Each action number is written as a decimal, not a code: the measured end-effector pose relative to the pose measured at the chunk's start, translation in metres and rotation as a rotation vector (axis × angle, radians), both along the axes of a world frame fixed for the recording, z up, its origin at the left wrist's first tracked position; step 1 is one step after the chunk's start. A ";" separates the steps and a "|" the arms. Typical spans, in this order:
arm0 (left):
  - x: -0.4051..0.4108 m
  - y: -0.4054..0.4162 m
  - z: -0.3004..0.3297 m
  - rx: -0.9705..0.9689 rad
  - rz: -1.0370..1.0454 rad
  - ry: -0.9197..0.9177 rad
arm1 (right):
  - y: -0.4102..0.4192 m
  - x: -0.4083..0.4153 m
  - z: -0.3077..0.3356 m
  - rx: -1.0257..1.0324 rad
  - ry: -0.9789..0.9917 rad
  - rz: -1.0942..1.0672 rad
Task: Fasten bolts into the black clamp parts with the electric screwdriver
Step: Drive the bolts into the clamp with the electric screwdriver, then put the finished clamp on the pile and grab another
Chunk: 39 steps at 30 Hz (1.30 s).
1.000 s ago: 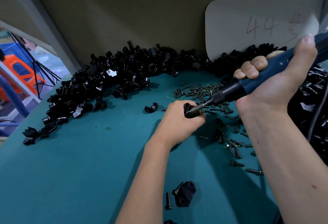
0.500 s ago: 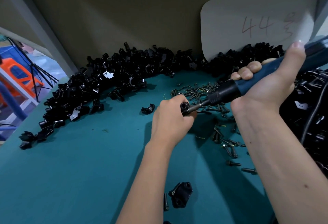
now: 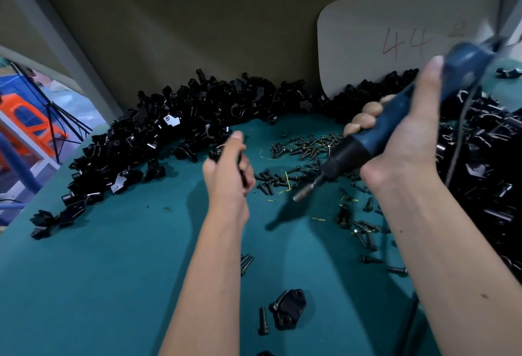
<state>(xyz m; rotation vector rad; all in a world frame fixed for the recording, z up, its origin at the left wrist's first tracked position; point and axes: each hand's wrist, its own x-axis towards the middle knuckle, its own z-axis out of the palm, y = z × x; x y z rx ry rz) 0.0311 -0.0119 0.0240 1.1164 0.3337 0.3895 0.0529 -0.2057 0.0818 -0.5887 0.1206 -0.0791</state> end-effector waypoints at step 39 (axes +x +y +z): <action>0.003 -0.149 0.027 0.639 -0.266 -0.167 | -0.113 0.005 0.008 -1.676 -0.328 0.062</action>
